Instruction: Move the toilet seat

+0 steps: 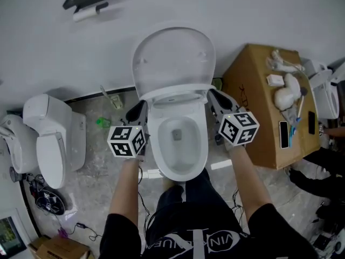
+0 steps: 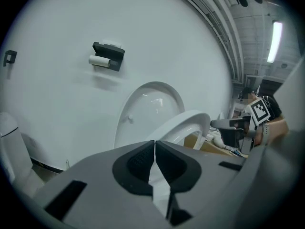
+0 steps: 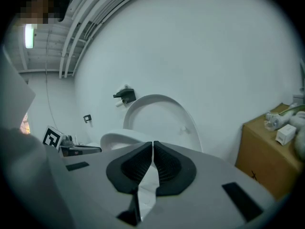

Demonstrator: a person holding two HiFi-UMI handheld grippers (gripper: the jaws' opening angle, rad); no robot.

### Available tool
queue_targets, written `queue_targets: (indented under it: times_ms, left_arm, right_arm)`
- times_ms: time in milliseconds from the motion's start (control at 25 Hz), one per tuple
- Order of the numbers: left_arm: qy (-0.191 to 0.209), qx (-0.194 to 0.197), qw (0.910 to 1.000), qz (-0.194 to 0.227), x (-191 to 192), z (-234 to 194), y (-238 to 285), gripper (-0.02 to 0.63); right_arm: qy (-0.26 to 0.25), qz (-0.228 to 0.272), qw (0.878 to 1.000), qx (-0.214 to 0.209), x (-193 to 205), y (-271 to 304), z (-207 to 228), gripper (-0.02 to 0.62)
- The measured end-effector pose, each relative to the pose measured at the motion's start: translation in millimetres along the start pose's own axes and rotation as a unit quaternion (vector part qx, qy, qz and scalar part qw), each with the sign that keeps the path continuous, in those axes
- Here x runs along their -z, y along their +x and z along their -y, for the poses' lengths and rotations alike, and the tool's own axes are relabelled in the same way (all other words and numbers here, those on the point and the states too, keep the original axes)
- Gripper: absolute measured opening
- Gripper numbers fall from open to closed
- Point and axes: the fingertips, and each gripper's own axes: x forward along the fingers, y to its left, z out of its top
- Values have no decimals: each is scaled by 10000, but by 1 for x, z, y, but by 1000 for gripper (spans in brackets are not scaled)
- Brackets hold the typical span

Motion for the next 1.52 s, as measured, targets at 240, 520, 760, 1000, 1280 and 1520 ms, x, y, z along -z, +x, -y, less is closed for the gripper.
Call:
queue_targets:
  times_ms: [240, 520, 760, 1000, 1280, 1520]
  left_arm:
    - [71, -63, 9999, 38, -15, -12, 20, 9]
    - [51, -141, 9998, 113, -30, -26, 41, 5]
    - [40, -337, 9993, 128, -39, -36, 58, 5]
    - [3, -516, 9986, 97, -47, -46, 76, 3]
    - [-175, -703, 9972, 195, -51, -53, 86, 5]
    - [-265, -751, 9963, 311, -50, -53, 85, 5]
  right_arm:
    - [-179, -4, 9998, 4, -15, 24, 10, 18]
    - [-270, 63, 9996, 64, -29, 51, 21, 15]
    - [-405, 39, 9991, 69, -38, 72, 31, 11]
    - [-570, -10, 9983, 114, -46, 93, 41, 11]
    - [-776, -22, 9968, 169, -49, 105, 45, 9]
    - [-851, -29, 9963, 147, -49, 105, 45, 9]
